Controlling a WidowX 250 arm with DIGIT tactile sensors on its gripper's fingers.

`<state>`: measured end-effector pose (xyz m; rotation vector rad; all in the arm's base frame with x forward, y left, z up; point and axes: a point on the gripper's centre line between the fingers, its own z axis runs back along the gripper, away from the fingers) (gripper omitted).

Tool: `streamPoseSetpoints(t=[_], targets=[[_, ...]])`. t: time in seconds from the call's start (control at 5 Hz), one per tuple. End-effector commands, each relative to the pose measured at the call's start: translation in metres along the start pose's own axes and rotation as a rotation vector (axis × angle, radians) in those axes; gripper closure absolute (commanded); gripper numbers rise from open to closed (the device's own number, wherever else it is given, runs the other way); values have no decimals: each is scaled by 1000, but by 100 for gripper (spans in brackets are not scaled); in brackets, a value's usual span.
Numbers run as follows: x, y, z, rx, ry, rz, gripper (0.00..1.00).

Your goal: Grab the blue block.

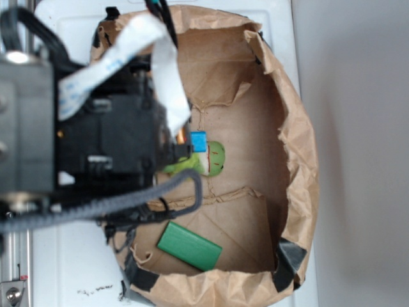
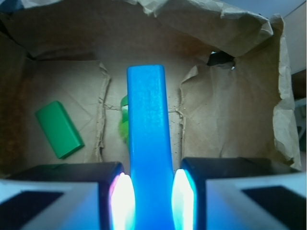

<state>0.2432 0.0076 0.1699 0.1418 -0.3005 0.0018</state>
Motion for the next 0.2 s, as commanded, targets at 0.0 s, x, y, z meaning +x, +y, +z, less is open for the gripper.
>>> streamPoseSetpoints(t=[0.0], targets=[[21, -6, 4, -24, -73, 75, 100]])
